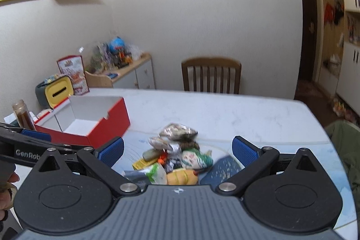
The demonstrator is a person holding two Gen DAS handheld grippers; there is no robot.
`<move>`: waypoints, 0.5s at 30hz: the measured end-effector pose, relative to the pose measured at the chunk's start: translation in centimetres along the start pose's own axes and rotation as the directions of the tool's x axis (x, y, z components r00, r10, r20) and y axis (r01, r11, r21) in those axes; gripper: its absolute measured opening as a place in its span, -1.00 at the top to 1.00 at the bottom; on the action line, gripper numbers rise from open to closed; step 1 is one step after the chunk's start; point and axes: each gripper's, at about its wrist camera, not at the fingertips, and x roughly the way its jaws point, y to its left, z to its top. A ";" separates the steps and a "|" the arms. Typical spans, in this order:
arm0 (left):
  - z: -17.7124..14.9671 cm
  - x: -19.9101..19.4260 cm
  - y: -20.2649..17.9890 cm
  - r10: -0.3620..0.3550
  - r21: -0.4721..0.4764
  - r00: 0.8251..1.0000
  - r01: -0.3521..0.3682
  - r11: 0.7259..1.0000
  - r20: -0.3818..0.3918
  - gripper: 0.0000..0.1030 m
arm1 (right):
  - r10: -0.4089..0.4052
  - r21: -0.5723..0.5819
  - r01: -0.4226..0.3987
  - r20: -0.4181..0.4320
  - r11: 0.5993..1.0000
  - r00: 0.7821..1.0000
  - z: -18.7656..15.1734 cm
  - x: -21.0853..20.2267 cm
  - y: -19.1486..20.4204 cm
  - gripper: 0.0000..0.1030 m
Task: Organize objects
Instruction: 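Move both tools toward the pile of items beside the red box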
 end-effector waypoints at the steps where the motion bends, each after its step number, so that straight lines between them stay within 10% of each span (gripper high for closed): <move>1: 0.0 0.7 0.1 -0.008 0.011 1.000 0.008 1.000 -0.010 -0.99 | -0.003 0.012 0.003 -0.022 1.000 1.000 0.0 0.6 -0.3 -1.00; 15: -0.8 8.6 0.7 -0.134 0.110 0.985 0.146 0.983 -0.107 -0.99 | -0.028 0.083 0.045 -0.194 0.996 0.981 -0.7 9.5 -2.1 -0.99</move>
